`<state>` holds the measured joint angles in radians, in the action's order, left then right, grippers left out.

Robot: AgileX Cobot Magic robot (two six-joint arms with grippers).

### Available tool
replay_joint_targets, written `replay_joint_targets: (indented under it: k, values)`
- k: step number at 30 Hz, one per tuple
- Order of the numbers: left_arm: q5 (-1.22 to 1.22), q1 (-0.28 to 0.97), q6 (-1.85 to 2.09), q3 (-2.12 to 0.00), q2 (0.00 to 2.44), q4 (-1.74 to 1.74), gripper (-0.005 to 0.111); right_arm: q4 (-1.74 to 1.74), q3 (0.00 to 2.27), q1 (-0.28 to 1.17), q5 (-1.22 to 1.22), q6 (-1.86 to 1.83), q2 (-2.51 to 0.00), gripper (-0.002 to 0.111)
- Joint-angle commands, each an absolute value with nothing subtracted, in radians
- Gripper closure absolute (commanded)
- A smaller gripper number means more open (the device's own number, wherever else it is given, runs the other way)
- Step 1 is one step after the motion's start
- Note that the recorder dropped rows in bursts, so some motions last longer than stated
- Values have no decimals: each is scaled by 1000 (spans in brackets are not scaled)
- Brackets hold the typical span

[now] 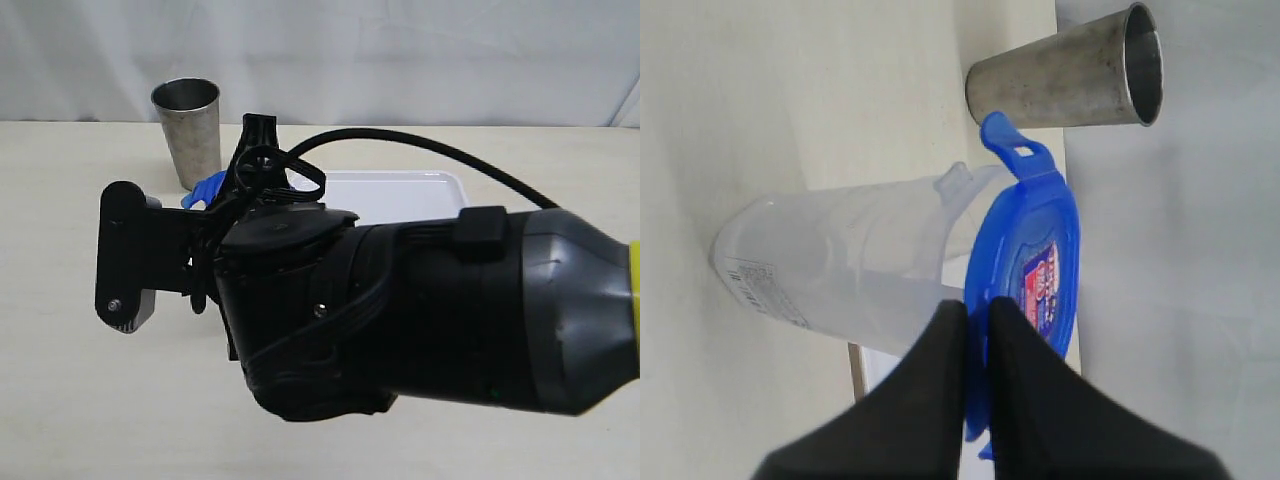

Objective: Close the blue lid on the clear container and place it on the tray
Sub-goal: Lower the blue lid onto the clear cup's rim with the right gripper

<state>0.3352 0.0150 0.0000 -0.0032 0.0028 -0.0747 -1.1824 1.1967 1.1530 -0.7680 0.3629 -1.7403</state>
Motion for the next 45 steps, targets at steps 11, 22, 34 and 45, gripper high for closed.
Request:
replay_joint_targets:
  k: [11, 22, 34, 45]
  values:
    - [323, 14, 0, 0, 0, -76, 49, -1196, 1192, 1154, -791, 332, -1765, 104]
    - [323, 14, 0, 0, 0, -76, 49, -1196, 1192, 1154, -816, 303, -1765, 104]
    - [323, 14, 0, 0, 0, -76, 49, -1189, 1192, 1154, -753, 303, -1765, 104]
    - [323, 14, 0, 0, 0, -76, 49, -1189, 1192, 1154, -758, 303, -1765, 104]
